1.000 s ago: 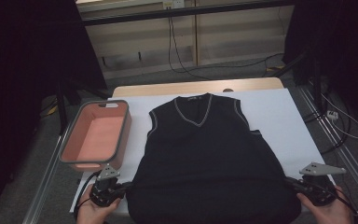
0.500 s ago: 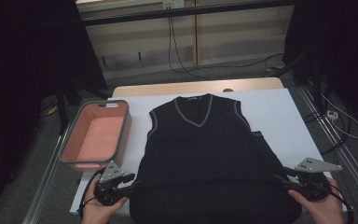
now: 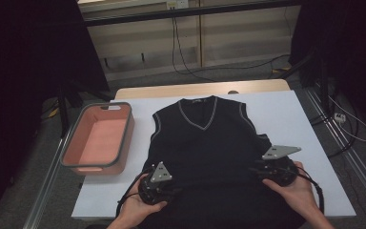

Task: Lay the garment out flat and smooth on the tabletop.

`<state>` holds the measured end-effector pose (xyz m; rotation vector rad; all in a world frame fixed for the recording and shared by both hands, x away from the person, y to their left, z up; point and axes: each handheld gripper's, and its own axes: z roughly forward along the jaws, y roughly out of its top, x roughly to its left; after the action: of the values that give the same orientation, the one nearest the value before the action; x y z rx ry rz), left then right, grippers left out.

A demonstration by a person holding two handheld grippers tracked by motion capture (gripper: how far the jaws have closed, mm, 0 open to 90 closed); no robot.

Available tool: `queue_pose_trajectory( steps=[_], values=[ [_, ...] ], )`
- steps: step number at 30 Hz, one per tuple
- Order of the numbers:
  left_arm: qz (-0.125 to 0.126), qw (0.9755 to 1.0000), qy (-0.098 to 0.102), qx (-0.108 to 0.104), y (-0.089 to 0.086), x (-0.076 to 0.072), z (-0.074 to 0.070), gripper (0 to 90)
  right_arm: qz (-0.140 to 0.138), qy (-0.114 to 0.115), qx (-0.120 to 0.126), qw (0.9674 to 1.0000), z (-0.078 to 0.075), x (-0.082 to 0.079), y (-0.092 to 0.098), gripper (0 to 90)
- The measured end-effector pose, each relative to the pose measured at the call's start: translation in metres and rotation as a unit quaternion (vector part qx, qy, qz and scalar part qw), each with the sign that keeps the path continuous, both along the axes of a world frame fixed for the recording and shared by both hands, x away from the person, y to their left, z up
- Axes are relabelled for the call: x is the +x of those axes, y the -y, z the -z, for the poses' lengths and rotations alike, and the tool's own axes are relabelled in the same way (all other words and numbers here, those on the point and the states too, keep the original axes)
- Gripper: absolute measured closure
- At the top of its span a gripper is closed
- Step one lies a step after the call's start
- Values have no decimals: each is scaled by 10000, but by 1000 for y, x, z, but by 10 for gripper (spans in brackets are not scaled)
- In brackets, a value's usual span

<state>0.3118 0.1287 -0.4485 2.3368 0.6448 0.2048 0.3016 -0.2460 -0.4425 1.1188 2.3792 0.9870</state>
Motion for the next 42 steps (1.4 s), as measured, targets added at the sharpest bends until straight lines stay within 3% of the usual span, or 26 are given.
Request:
queue_pose_trajectory(
  steps=[3, 6, 10, 13, 15, 17, 19, 21, 23, 25, 28, 31, 36, 42],
  values=[
    [15, 9999, -108, -32, -4, -5, 0, 574, -307, -61, 132, 9994, 6, 0, -17, 644],
    [4, 9999, -85, -95, -15, -12, 1, 568, -458, -126, 14, 9989, 14, -6, -25, 612],
    [-61, 9999, -19, -127, -27, -15, 4, 564, -396, -174, -6, 9991, 18, -13, -23, 569],
    [30, 10000, 61, -50, -23, -12, 9, 545, -400, -214, 25, 9990, 19, -13, -23, 569],
    [-107, 9999, 42, -63, -18, -11, 9, 581, -378, -235, 11, 9990, 19, -12, -23, 578],
    [3, 10000, 20, -25, -13, -8, 8, 740, -321, -190, -17, 9993, 19, -12, -25, 624],
    [-29, 10000, -78, -1, -9, -7, 7, 832, -346, -184, -63, 9992, 19, -12, -25, 657],
    [35, 9999, -63, 113, -8, -8, 5, 867, -391, -216, -26, 9990, 18, -12, -23, 858],
    [38, 9999, -47, 85, -8, -10, 5, 874, -397, -241, 37, 9989, 19, -12, -21, 893],
    [67, 9998, -172, 2, -10, -12, 5, 876, -425, -258, 8, 9988, 18, -13, -21, 898],
    [183, 9998, -98, 45, -12, -20, 5, 876, -526, -351, -71, 9980, 16, -17, -18, 900],
    [222, 9996, -103, 105, -12, -28, 4, 877, -507, -421, 79, 9978, 17, -25, -13, 900],
    [236, 9995, -194, -79, -16, -33, 5, 876, -553, -416, -36, 9976, 15, -40, -15, 900],
    [259, 9991, -315, -82, -16, -41, 4, 876, -590, -488, 21, 9971, 14, -54, -14, 900]
  ],
)
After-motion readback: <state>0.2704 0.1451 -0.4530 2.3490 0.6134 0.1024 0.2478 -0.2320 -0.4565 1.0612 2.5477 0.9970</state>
